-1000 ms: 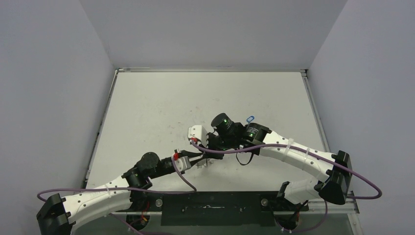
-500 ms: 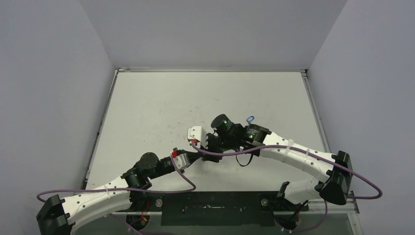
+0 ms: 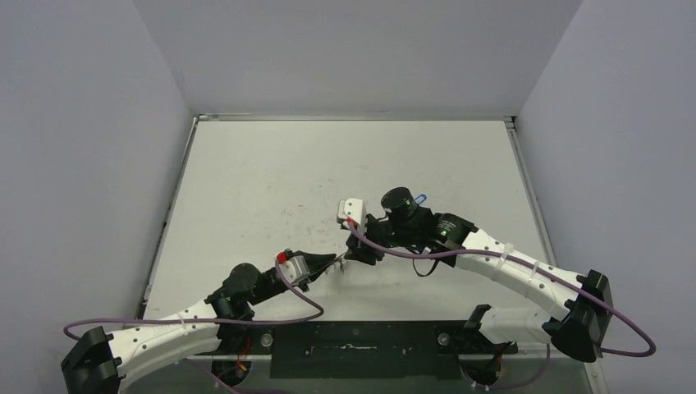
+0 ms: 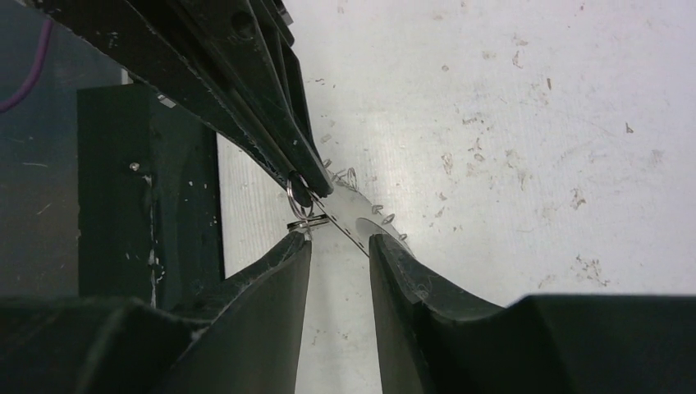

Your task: Put the keys on the keyring

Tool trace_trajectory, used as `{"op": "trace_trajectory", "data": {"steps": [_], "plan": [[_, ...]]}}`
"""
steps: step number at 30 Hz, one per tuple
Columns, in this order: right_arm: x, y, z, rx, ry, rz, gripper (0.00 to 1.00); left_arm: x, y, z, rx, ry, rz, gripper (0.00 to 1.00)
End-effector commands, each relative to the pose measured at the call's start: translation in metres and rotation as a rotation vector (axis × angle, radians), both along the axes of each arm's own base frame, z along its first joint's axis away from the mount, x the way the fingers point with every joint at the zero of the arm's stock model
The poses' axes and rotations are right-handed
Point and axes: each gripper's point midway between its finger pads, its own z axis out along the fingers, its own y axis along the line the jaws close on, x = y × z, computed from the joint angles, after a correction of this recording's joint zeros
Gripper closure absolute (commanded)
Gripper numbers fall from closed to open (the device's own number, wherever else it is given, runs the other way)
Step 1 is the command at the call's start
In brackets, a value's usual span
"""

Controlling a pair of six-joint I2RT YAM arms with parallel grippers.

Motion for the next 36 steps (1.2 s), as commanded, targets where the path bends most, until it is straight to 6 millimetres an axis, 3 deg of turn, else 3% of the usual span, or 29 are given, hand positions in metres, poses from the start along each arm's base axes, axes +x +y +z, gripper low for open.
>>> {"op": "trace_trajectory", "data": {"steps": [1,8,22,36], "plan": [[-0.008,0.013,0.009,0.066,0.023,0.064,0.67,0.001,0.001,0.04,-0.147,-0.048,0.012,1.0],[-0.012,0.013,0.002,0.053,0.048,0.076,0.69,0.003,0.003,0.042,-0.16,-0.046,0.025,1.0],[-0.015,0.021,-0.007,0.06,0.09,0.101,1.0,0.003,0.003,0.043,-0.169,-0.042,0.029,1.0],[-0.004,0.016,-0.033,-0.035,0.098,0.051,1.0,0.002,0.005,0.048,-0.189,-0.045,0.03,1.0]]}}
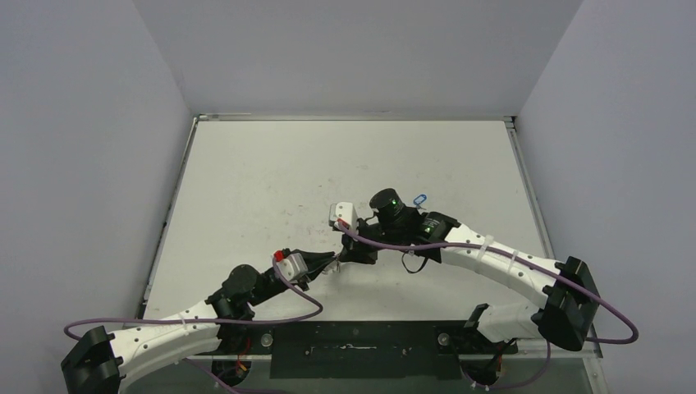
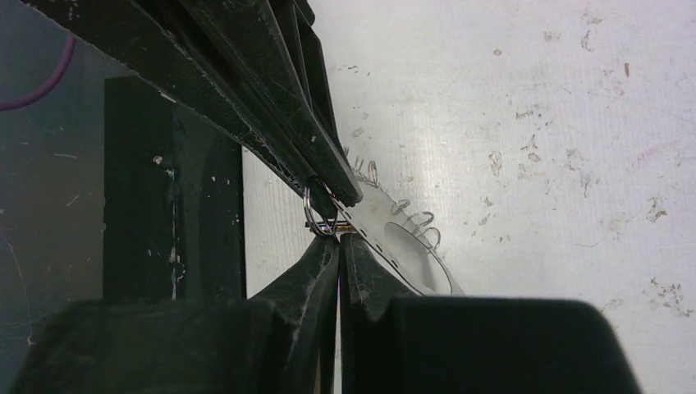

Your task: Put the keys on the keyring

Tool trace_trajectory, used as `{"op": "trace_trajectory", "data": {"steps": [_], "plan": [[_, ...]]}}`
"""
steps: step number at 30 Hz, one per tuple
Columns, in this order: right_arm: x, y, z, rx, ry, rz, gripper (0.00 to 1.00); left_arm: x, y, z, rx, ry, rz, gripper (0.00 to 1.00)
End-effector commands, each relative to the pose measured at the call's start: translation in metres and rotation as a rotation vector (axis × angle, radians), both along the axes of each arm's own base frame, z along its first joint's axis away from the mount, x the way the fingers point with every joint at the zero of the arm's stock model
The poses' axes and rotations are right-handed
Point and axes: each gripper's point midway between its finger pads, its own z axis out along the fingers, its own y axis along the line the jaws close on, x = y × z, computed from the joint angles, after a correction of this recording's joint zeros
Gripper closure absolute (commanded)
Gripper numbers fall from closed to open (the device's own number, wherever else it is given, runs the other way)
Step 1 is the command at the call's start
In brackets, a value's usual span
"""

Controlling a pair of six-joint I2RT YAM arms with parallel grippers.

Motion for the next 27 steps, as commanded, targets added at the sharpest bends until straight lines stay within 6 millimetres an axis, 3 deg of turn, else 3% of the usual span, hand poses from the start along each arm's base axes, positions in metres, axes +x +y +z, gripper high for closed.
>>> {"op": "trace_trajectory", "data": {"steps": [1,20,23,27], "plan": [[0.006,0.003,-0.008,-0.026,-0.017,-0.009,1.0,-0.002,0.002,0.043,-0.135,-0.07,-0.002,1.0],[0.02,0.011,-0.029,-0.11,-0.089,-0.135,1.0,-0.003,0.003,0.046,-0.155,-0.065,-0.006,1.0],[0.022,0.011,-0.026,-0.076,-0.102,-0.163,0.91,-0.003,0.003,0.045,-0.154,-0.061,-0.002,1.0],[0.021,0.008,-0.009,0.021,-0.151,-0.177,0.7,-0.002,0.005,0.045,-0.161,-0.062,0.004,1.0]]}}
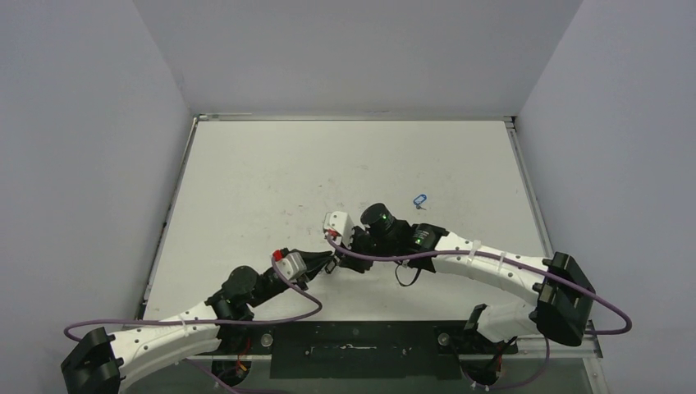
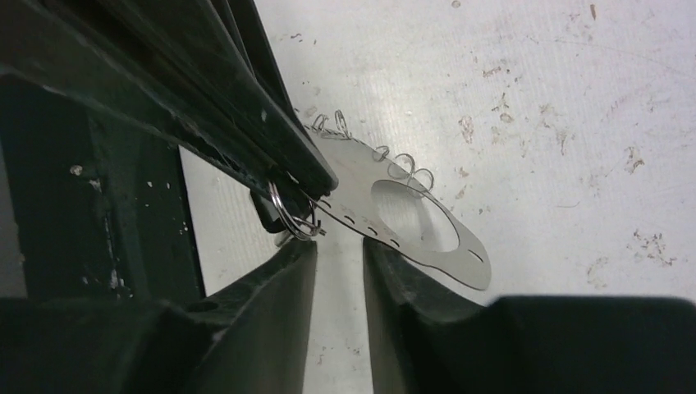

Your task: Put the keys on the keyring

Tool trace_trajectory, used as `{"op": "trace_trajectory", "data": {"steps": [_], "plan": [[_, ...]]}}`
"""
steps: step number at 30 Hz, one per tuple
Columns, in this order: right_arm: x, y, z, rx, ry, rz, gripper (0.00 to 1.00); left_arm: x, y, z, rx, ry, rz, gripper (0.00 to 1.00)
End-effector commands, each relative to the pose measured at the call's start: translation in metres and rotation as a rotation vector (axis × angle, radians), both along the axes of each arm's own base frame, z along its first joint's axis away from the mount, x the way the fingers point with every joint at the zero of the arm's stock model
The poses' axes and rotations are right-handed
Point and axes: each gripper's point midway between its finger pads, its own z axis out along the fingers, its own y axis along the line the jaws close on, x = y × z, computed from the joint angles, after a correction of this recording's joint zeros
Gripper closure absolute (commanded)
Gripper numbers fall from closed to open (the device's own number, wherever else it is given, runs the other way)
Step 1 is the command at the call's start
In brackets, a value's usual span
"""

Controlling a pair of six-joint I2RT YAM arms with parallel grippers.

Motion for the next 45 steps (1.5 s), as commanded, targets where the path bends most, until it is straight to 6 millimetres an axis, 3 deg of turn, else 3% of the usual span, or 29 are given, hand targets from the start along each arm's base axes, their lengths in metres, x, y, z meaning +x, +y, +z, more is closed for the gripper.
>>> {"op": "trace_trajectory", "data": {"steps": [1,5,13,20,24,28,34,38,45], "plan": [[0.008,0.001,0.03,0.143,-0.111,-0.045,0.65,-0.008,-0.001,0.06,-0.185,-0.097,-0.036,1.0],[0.001,-0.007,0.055,0.257,-0.202,0.0,0.55,-0.008,0.001,0.059,-0.184,-0.095,-0.031,1.0],[-0.013,-0.002,0.09,0.411,-0.311,0.118,0.6,-0.009,0.0,0.059,-0.185,-0.093,-0.037,1.0],[-0.014,0.011,0.081,0.386,-0.277,0.176,0.73,-0.01,-0.001,0.059,-0.187,-0.093,-0.046,1.0],[-0.016,0.016,0.076,0.373,-0.252,0.198,0.75,-0.011,0.0,0.06,-0.188,-0.093,-0.046,1.0],[-0.014,0.019,0.079,0.387,-0.253,0.193,0.77,-0.011,-0.001,0.059,-0.186,-0.09,-0.05,1.0],[-0.011,0.019,0.081,0.396,-0.259,0.177,0.89,-0.012,-0.001,0.059,-0.186,-0.089,-0.053,1.0],[-0.01,0.02,0.081,0.398,-0.256,0.171,0.88,-0.012,-0.002,0.058,-0.186,-0.081,-0.056,1.0],[-0.012,0.023,0.083,0.407,-0.249,0.18,0.79,-0.012,-0.003,0.057,-0.185,-0.075,-0.061,1.0]]}}
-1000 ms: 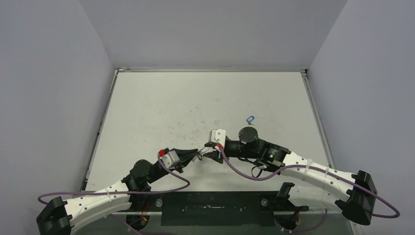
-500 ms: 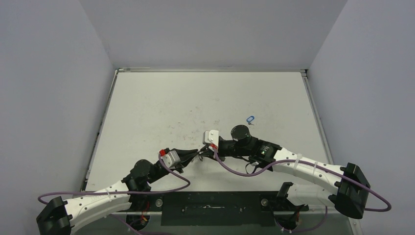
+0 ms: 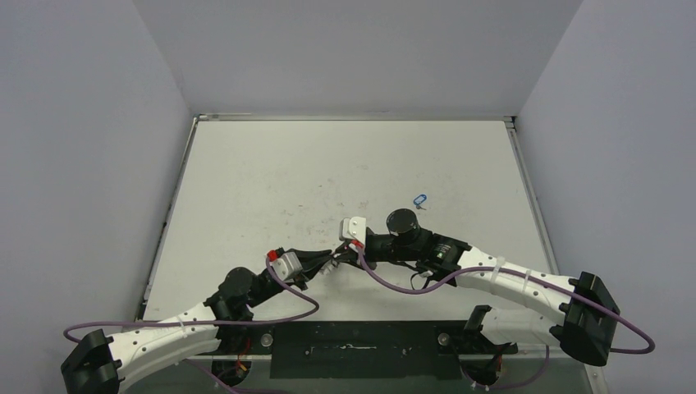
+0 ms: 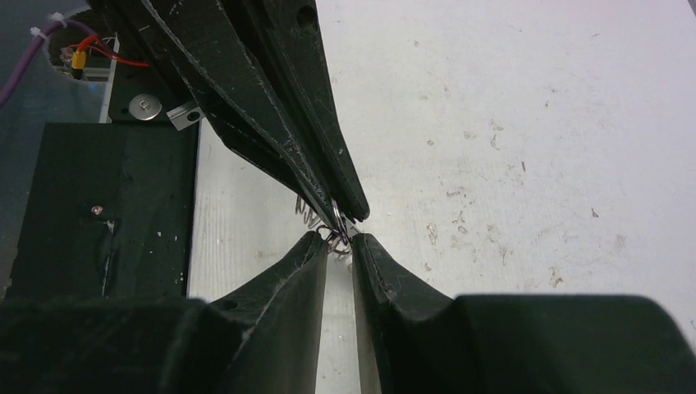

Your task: Put the keys on the keyring

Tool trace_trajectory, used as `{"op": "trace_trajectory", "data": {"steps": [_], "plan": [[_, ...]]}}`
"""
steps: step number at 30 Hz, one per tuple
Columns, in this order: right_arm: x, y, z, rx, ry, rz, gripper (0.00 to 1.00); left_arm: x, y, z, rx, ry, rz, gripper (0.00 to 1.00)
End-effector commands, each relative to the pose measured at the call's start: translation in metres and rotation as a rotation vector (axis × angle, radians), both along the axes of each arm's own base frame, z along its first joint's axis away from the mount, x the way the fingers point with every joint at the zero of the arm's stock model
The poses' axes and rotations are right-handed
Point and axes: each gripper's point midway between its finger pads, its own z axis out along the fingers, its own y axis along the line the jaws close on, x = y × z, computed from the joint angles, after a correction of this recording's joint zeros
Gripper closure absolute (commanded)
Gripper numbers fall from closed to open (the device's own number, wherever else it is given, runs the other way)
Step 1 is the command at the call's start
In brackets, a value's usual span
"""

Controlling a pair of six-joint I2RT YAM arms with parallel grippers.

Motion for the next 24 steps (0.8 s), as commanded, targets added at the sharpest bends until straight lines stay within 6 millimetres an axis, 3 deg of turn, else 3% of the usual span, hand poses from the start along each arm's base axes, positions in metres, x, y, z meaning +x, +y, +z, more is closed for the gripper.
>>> {"op": "trace_trajectory", "data": {"steps": [1,8,16,24], "plan": [[0.002,0.016,0.037,0.112,-0.048,0.036,0.79,-0.008,-0.003,0.038,-0.111,-0.056,-0.043,1.0],[0.008,0.016,0.041,0.133,-0.051,-0.006,0.8,-0.008,-0.003,0.036,-0.108,-0.051,-0.047,1.0],[0.007,0.012,0.051,0.169,-0.069,-0.018,0.72,-0.007,-0.003,0.037,-0.104,-0.053,-0.041,1.0],[0.009,0.016,0.045,0.157,-0.058,-0.015,0.85,-0.008,-0.003,0.037,-0.105,-0.053,-0.042,1.0]]}}
